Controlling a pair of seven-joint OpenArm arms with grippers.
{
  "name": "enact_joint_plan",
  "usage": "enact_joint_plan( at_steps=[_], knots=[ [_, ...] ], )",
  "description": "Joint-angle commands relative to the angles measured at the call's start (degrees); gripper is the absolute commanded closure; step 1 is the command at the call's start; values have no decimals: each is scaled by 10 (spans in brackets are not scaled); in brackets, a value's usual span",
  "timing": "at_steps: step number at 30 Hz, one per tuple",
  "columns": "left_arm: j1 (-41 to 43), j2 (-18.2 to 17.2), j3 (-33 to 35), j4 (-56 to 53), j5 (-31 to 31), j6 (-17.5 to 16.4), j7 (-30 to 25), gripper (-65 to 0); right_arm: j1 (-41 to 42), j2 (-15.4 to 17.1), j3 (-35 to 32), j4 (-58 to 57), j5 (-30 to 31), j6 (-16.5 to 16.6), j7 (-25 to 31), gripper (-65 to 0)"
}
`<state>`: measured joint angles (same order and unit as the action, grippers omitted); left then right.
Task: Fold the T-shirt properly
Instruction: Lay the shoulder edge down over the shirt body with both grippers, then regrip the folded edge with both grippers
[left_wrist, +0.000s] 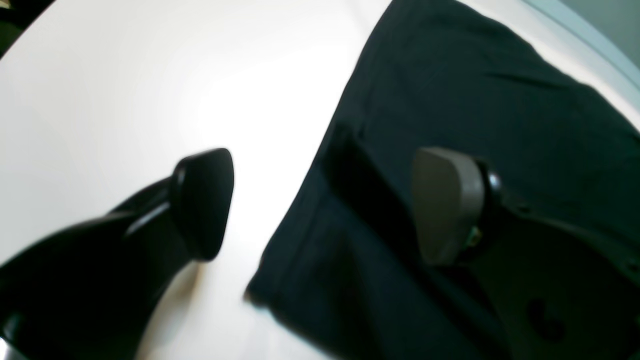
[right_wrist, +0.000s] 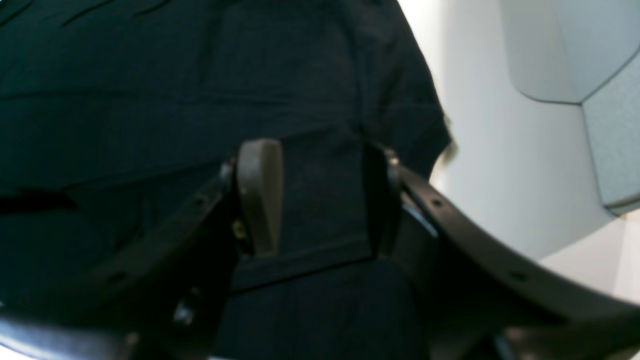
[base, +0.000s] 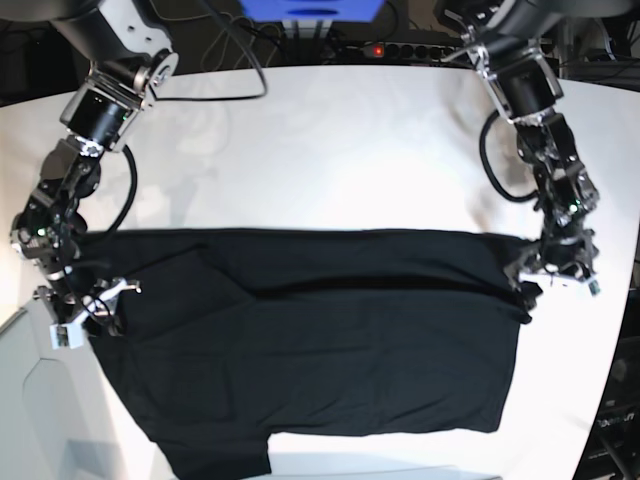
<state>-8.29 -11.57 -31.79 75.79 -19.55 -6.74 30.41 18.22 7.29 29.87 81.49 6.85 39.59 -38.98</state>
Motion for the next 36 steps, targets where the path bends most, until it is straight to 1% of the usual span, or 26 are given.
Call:
enact_joint_plan(
  at_steps=[1,7,11,14,16,18,19,23,27,29,31,33,34,36],
  knots=[
    [0,-12,-3,5,-1,-2,-7,-536,15,7,0,12,13,4,17,-281],
    [28,-8,-3,3,-1,-2,-7,-535,9,8,2,29,13,4,16,-282],
    [32,-7,0,-21,-1,-2,-8,-535,-15,7,15,81,13,4,11,-283],
    [31,-6,1,-36,-1,-2,-8,-534,-37,7,21,101,13,4,11,-283],
    [30,2,2,-45,-1,-2,-8,-526,-53,7,37,101,13,4,11,-283],
    [29,5,3,-55,-1,-2,-8,-487,-65,8,56,92,12,4,17,-283],
    [24,5,3,-59,-1,-2,-8,-457,-67,8,63,82,12,4,17,-283],
    [6,5,3,-88,-1,-2,-8,-328,-68,33,89,22,12,4,17,-283],
    [-9,3,3,-112,-1,-6,-8,-215,-67,60,96,-44,12,4,17,-283],
    [-9,3,3,-117,-1,-31,-8,-167,-67,69,96,-61,12,4,18,-283],
    [-10,4,3,-121,-1,-68,-8,-120,-67,77,96,-75,12,4,18,-283],
    [-10,5,3,-121,-1,-90,-8,-69,-67,85,96,-94,12,4,18,-283],
    [-10,5,3,-121,0,-93,-8,-49,-67,88,96,-103,12,4,18,-283],
    [-10,5,3,-121,0,-92,-8,-34,-66,91,95,-115,12,4,18,-283]
  ],
)
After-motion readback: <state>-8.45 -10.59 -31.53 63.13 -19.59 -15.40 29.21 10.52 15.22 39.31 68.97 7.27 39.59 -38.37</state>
